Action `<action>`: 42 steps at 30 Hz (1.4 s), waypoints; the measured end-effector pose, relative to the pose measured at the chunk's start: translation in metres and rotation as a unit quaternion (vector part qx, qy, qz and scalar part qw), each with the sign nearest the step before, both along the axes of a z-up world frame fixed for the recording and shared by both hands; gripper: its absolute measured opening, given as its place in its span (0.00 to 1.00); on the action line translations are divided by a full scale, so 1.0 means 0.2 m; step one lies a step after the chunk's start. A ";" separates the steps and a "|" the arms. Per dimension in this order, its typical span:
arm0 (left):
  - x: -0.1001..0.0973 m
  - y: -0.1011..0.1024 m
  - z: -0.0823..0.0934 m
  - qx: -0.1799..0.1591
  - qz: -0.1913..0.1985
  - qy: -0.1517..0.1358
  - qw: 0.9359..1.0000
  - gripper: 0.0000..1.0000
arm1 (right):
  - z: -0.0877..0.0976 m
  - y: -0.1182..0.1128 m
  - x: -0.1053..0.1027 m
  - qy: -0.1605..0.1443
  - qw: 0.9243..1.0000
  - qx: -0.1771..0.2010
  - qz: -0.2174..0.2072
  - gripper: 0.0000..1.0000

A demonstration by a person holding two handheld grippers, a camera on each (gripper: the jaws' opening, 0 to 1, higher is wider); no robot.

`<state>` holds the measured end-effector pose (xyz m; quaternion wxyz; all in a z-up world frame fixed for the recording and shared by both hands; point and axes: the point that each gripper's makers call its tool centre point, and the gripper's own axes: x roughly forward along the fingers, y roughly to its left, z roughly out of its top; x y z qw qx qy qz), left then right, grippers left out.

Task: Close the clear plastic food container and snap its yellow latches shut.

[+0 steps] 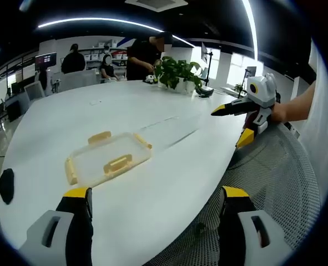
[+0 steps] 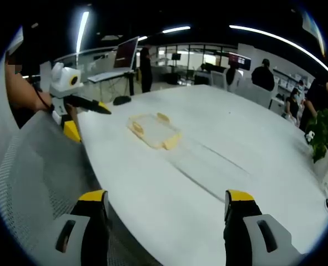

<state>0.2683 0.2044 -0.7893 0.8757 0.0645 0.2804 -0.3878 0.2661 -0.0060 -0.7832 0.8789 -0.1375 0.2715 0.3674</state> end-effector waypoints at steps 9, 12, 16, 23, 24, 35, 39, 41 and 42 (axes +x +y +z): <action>0.00 0.00 0.00 0.001 0.000 0.000 1.000 0.96 | 0.00 0.00 0.00 0.000 1.000 0.000 -0.001 0.86; 0.00 0.00 0.00 0.001 0.000 0.000 1.000 0.96 | 0.00 0.00 0.00 -0.001 1.000 0.001 -0.001 0.86; 0.00 0.00 0.00 0.001 0.000 -0.001 1.000 0.96 | 0.00 0.00 0.00 -0.001 1.000 0.000 -0.001 0.86; 0.00 0.00 0.00 0.001 0.000 -0.001 1.000 0.96 | 0.00 0.00 0.00 0.000 1.000 -0.001 -0.001 0.86; 0.00 0.00 0.00 0.001 0.000 -0.001 1.000 0.96 | 0.00 0.00 0.00 -0.001 1.000 -0.001 0.000 0.86; 0.00 0.00 0.00 0.000 0.001 0.001 1.000 0.95 | 0.00 0.01 0.00 -0.001 1.000 -0.009 0.006 0.87; 0.00 0.00 0.00 0.000 -0.001 0.000 1.000 0.95 | -0.01 0.01 0.00 -0.001 1.000 -0.011 0.008 0.86; 0.00 0.00 0.00 0.000 0.000 0.001 1.000 0.95 | -0.01 0.01 0.00 -0.001 1.000 -0.011 0.007 0.86; 0.00 0.00 0.00 0.000 0.001 0.001 1.000 0.95 | -0.01 0.01 0.00 -0.001 1.000 -0.011 0.008 0.86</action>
